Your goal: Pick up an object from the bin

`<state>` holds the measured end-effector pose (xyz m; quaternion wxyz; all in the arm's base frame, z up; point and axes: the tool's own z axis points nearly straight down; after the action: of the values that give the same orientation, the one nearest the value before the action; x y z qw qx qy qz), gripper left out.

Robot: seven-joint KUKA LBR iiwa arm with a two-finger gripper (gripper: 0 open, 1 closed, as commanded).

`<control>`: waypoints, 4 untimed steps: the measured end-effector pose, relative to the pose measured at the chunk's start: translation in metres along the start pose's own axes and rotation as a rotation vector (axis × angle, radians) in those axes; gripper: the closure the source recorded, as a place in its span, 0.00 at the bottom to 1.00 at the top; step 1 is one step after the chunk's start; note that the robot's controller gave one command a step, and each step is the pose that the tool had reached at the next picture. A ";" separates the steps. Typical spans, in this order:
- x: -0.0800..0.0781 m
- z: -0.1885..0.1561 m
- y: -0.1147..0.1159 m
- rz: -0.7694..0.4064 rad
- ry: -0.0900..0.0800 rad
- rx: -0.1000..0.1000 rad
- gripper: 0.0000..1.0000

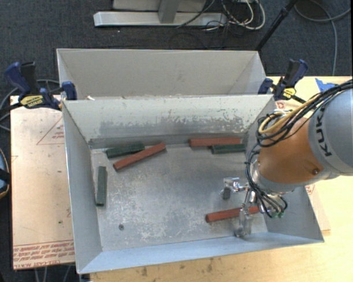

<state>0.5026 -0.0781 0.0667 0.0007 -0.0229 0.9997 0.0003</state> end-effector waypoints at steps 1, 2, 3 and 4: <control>0.000 0.000 0.000 0.000 0.000 0.000 0.00; -0.001 -0.001 0.000 -0.001 -0.001 0.001 1.00; -0.003 -0.036 0.001 -0.003 -0.003 0.001 1.00; -0.005 -0.096 0.002 -0.004 -0.007 0.002 1.00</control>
Offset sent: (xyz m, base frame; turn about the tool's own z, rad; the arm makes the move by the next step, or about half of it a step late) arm 0.0000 0.0000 0.0000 0.0000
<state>0.5076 -0.0763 0.1628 0.0042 -0.0249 0.9997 -0.0006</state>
